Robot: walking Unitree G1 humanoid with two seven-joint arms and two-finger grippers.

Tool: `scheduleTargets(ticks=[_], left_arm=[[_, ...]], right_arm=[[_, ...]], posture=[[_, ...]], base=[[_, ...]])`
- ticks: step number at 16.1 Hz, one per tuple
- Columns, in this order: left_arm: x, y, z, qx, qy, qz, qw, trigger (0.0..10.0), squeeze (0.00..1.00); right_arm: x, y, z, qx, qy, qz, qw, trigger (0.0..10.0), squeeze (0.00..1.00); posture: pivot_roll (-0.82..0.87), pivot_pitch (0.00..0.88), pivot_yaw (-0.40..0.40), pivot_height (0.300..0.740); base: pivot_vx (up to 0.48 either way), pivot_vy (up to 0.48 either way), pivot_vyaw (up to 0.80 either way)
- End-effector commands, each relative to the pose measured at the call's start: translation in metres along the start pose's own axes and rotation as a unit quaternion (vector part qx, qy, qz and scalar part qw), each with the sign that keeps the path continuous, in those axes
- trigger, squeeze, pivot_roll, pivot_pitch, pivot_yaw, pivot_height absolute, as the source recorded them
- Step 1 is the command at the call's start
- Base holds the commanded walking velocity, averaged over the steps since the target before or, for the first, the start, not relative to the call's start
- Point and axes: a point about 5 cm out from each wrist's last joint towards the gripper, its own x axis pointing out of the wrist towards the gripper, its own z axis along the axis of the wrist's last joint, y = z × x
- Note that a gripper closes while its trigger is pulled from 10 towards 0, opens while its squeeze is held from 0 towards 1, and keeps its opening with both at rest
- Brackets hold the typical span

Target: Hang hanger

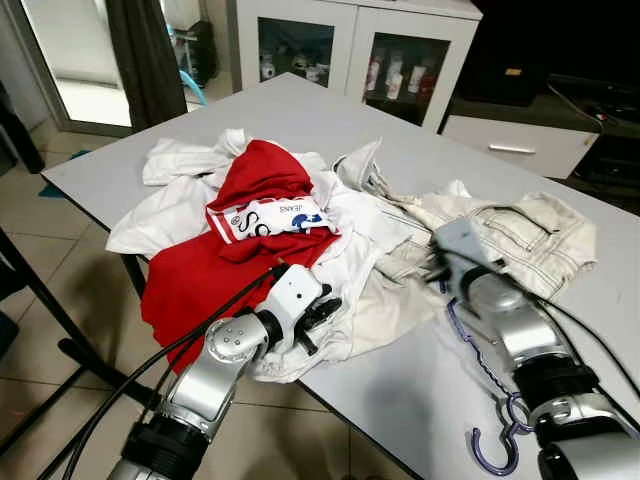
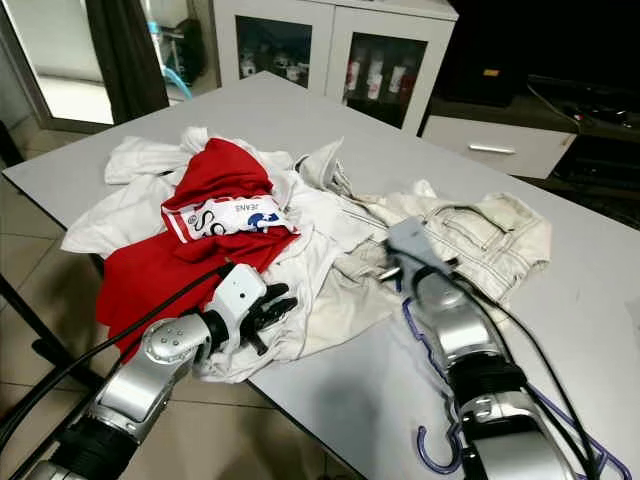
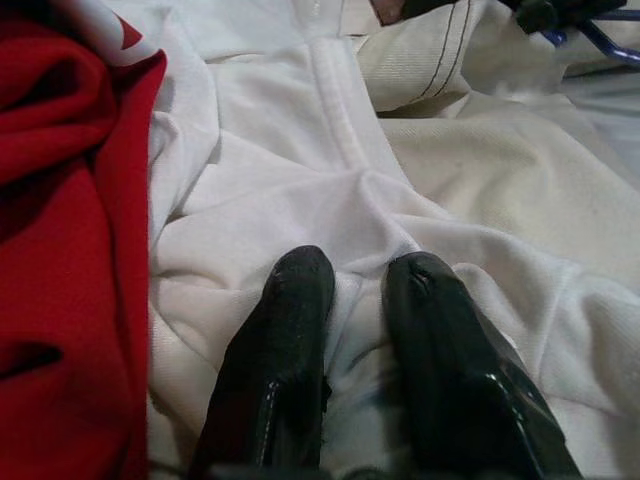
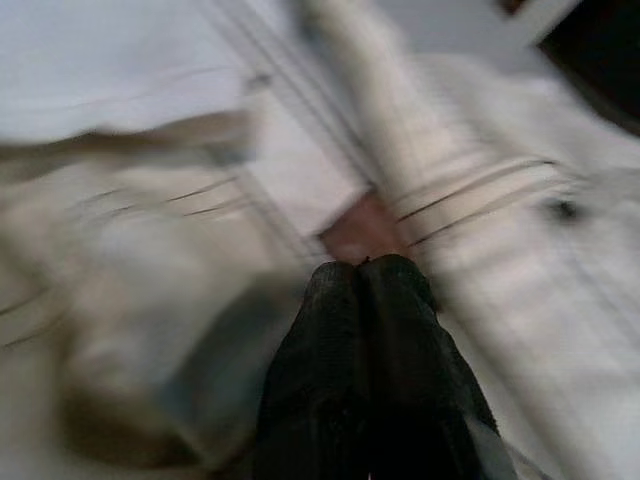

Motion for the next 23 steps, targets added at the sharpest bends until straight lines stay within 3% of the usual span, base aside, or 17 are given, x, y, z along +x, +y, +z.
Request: scheduleTargets(ticks=[1, 2, 5, 11, 15, 17, 19, 20, 23], left_arm=[[0.0, -0.001, -0.006, -0.004, 0.015, 0.009, 1.0, 10.0, 0.0], [0.0, 0.001, -0.007, -0.003, 0.019, 0.017, 1.0, 10.0, 0.0], [0.0, 0.005, -0.007, 0.0, 0.023, 0.026, 0.999, 10.0, 0.0], [0.003, 0.009, -0.005, 0.005, 0.025, 0.033, 0.999, 10.0, 0.0], [0.003, 0.009, -0.005, 0.005, 0.025, 0.034, 0.999, 10.0, 0.0], [0.003, 0.009, -0.006, 0.006, 0.024, 0.034, 0.999, 10.0, 0.0], [0.002, 0.01, -0.006, 0.006, 0.025, 0.033, 0.999, 10.0, 0.0], [0.002, 0.01, -0.006, 0.007, 0.025, 0.033, 0.999, 10.0, 0.0], [0.002, 0.01, -0.006, 0.007, 0.024, 0.032, 0.999, 10.0, 0.0]], right_arm=[[0.0, 0.012, -0.014, 0.001, 0.029, 0.047, 0.998, 10.0, 0.0], [-0.005, 0.015, -0.026, 0.001, 0.049, 0.083, 0.995, 10.0, 0.0], [-0.014, 0.013, -0.041, 0.0, 0.074, 0.114, 0.991, 10.0, 0.0], [-0.036, -0.005, -0.079, 0.011, 0.159, 0.123, 0.98, 10.0, 0.0], [-0.05, -0.019, -0.089, 0.014, 0.182, 0.112, 0.977, 10.0, 0.0], [-0.054, -0.035, -0.084, 0.014, 0.172, 0.079, 0.982, 10.0, 0.0], [-0.057, -0.057, -0.052, 0.019, 0.097, 0.036, 0.994, 10.0, 0.0], [-0.061, -0.067, -0.04, -0.001, 0.075, 0.022, 0.997, 10.0, 0.0], [-0.067, -0.08, -0.02, -0.027, 0.034, -0.001, 0.999, 10.0, 0.0]], posture=[[0.01, 0.0, -0.097, 0.74], [0.0, 0.0, -0.096, 0.74], [-0.01, 0.0, -0.086, 0.74], [-0.03, 0.0, -0.075, 0.74], [-0.03, 0.0, -0.074, 0.74], [-0.03, 0.0, -0.072, 0.74], [-0.03, 0.0, -0.068, 0.74], [-0.03, 0.0, -0.068, 0.74], [-0.03, 0.0, -0.07, 0.74]], base=[[0.0, 0.0, 0.0], [0.0, 0.0, 0.0], [0.0, 0.0, 0.0], [0.0, 0.0, 0.0], [0.0, 0.0, 0.0], [0.0, 0.0, 0.0], [0.0, 0.0, 0.0], [0.0, 0.0, 0.0], [0.0, 0.0, 0.0]])
